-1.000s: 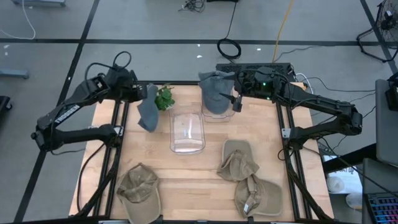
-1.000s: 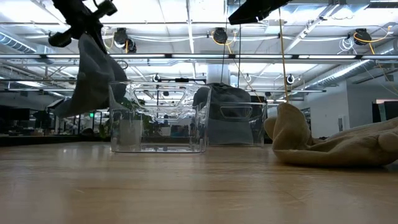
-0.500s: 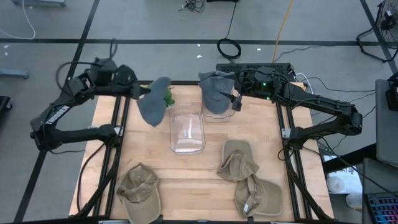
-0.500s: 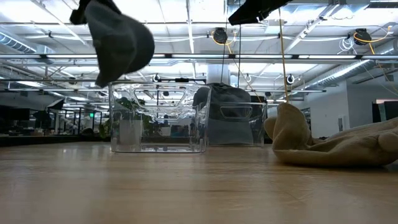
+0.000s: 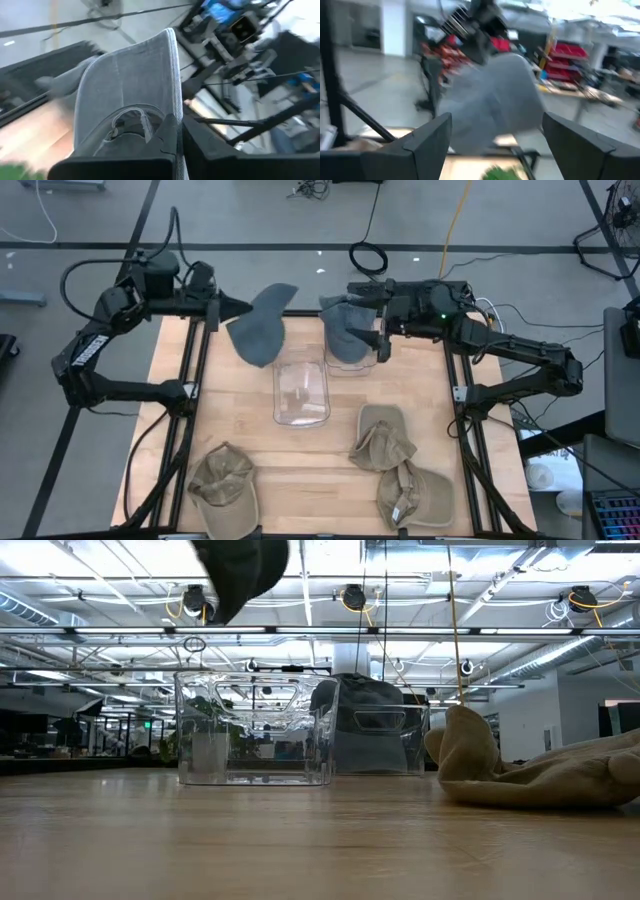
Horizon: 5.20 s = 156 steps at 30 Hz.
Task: Pick & Place hat
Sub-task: Put the ash blue cap into the right transparent bin
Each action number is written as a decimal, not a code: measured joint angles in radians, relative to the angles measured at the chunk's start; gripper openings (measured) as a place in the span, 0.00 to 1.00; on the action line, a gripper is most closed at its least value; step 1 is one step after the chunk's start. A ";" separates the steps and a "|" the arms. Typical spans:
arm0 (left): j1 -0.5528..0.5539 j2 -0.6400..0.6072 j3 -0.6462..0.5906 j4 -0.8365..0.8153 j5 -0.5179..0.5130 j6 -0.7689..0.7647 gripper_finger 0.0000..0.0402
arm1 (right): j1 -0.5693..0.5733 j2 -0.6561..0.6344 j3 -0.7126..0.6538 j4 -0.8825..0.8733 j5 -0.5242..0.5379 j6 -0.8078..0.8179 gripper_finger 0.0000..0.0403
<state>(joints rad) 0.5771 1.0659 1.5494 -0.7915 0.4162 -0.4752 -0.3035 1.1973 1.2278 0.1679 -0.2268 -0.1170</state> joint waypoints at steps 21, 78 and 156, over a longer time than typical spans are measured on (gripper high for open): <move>-0.132 0.151 0.001 0.535 0.309 -0.046 0.02 | 0.012 0.008 0.000 0.223 -0.144 0.134 0.74; -0.192 0.198 0.000 0.761 0.291 -0.040 0.30 | 0.048 0.010 0.000 0.395 -0.414 0.448 0.01; -0.457 0.328 0.000 0.303 0.265 0.051 0.04 | 0.139 0.191 0.000 0.156 -0.683 0.944 0.02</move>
<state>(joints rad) 0.1198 1.3941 1.5497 -0.4886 0.6817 -0.4243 -0.1644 1.3886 1.2274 0.3241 -0.9098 0.8267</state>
